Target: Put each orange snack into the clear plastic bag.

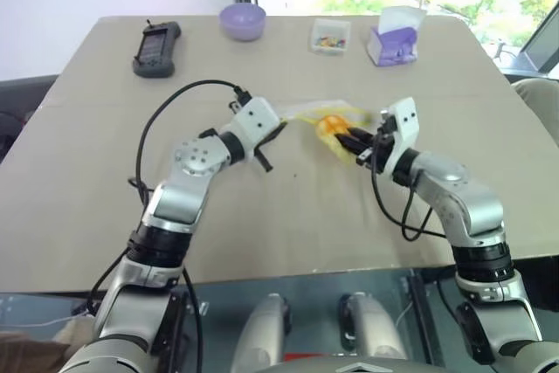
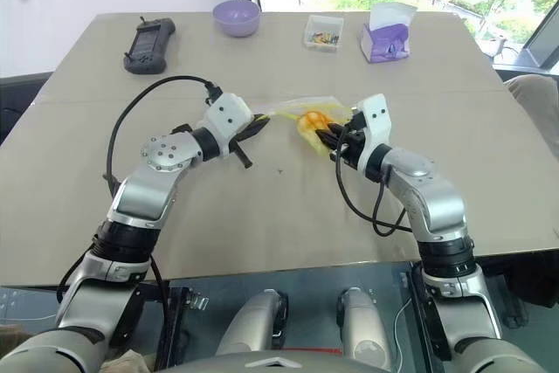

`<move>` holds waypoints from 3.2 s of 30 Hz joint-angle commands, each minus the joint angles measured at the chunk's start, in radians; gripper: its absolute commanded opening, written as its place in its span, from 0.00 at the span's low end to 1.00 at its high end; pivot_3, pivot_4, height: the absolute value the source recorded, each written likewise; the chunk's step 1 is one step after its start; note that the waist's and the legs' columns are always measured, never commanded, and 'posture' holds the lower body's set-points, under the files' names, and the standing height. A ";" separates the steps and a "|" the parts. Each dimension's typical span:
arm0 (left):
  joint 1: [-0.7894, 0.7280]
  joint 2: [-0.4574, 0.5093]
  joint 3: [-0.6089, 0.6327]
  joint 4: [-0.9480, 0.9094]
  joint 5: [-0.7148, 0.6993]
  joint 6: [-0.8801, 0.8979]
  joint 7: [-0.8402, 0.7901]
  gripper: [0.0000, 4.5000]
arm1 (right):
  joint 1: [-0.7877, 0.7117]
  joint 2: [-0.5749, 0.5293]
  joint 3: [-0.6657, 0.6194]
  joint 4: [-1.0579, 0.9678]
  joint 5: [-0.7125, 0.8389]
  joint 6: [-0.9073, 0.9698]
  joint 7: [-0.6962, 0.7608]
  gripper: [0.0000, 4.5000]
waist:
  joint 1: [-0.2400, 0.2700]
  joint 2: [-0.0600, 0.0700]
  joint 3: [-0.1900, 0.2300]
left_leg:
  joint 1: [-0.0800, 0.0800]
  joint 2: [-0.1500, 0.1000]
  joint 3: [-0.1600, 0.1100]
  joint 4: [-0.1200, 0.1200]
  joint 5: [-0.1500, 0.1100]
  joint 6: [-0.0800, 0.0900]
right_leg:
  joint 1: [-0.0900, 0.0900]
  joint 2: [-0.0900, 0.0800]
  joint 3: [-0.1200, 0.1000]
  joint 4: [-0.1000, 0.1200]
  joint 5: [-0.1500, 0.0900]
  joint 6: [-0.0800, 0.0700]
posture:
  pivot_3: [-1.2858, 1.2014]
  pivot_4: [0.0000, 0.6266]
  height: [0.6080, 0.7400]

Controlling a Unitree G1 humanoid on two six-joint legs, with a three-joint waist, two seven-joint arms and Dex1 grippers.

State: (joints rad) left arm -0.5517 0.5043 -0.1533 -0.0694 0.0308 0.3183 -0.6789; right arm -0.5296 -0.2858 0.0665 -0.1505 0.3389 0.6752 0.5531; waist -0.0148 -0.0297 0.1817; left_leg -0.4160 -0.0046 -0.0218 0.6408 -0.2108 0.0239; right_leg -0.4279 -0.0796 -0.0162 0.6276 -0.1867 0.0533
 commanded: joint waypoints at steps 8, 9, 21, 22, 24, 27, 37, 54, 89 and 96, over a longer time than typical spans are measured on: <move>0.046 0.040 -0.008 -0.058 -0.010 -0.081 -0.064 0.00 | -0.069 0.006 -0.005 0.032 0.017 -0.037 0.025 0.16 | 0.002 0.000 0.000 | 0.000 0.000 0.000 0.000 0.000 0.000 | 0.000 0.000 0.000 0.000 0.000 0.000 | 0.52 0.24 1.00; 0.049 0.047 -0.009 -0.054 -0.005 -0.088 -0.069 0.00 | -0.070 0.007 -0.006 0.034 0.019 -0.034 0.027 0.16 | 0.002 0.000 0.000 | 0.000 0.000 0.000 0.000 0.000 0.000 | 0.000 0.000 0.000 0.000 0.000 0.000 | 0.52 0.24 1.00; 0.065 0.099 -0.005 -0.031 -0.016 -0.098 -0.135 0.00 | -0.068 -0.050 -0.033 0.018 0.030 -0.041 0.045 0.16 | 0.002 0.000 0.000 | 0.000 0.000 0.000 0.000 0.000 0.000 | 0.000 0.000 0.000 0.000 0.000 0.000 | 0.52 0.24 1.00; 0.065 0.099 -0.005 -0.033 -0.017 -0.097 -0.140 0.00 | -0.068 -0.053 -0.031 0.017 0.025 -0.046 0.043 0.16 | 0.001 0.000 0.000 | 0.000 0.000 0.000 0.000 0.000 0.000 | 0.000 0.000 0.000 0.000 0.000 0.000 | 0.52 0.24 1.00; 0.064 0.099 -0.007 -0.036 -0.018 -0.096 -0.151 0.00 | -0.067 -0.057 -0.023 0.016 0.013 -0.059 0.038 0.16 | 0.001 0.000 0.000 | 0.000 0.000 0.000 0.000 0.000 0.000 | 0.000 0.000 0.000 0.000 0.000 0.000 | 0.52 0.24 1.00; 0.053 0.093 -0.007 -0.039 -0.025 -0.097 -0.162 0.00 | -0.054 -0.060 0.032 0.025 -0.043 -0.106 0.036 0.16 | 0.001 0.000 0.000 | 0.000 0.000 0.000 0.000 0.000 0.000 | 0.000 0.000 0.000 0.000 0.000 0.000 | 0.52 0.24 1.00; 0.018 0.090 -0.026 -0.023 -0.004 -0.160 -0.176 0.00 | -0.055 -0.045 0.135 0.055 -0.140 -0.147 0.035 0.16 | 0.002 0.000 0.000 | 0.000 0.000 0.000 0.000 0.000 0.000 | 0.000 0.000 0.000 0.000 0.000 0.000 | 0.52 0.24 1.00; 0.064 0.132 -0.039 -0.013 0.005 -0.250 -0.222 0.00 | -0.113 0.061 -0.049 0.146 0.011 0.041 -0.028 0.16 | 0.004 0.000 0.000 | 0.000 0.000 0.000 0.000 0.000 0.000 | 0.000 0.000 0.000 0.000 0.000 0.000 | 0.52 0.24 1.00; 0.053 0.081 0.015 -0.073 -0.131 -0.133 -0.218 0.00 | -0.159 0.146 -0.017 0.231 -0.040 -0.005 -0.088 0.29 | -0.002 0.001 0.000 | 0.000 0.000 0.000 0.000 0.000 0.000 | 0.000 0.000 0.000 0.000 0.000 0.000 | 0.52 0.24 1.00; 0.001 0.047 0.072 0.004 -0.144 0.009 -0.119 0.00 | -0.134 0.045 0.045 0.148 -0.123 -0.109 -0.042 0.75 | 0.001 0.001 0.000 | 0.000 0.000 0.000 0.000 0.000 0.000 | 0.000 0.000 0.000 0.000 0.000 0.000 | 0.52 0.24 1.00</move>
State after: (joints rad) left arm -0.5156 0.5593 -0.1190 -0.0700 -0.0941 0.2902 -0.8304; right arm -0.6612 -0.2098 0.1014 0.0802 0.2354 0.6228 0.4793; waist -0.0140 -0.0288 0.1822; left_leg -0.4160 -0.0045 -0.0220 0.6406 -0.2109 0.0240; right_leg -0.4282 -0.0793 -0.0165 0.6278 -0.1868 0.0533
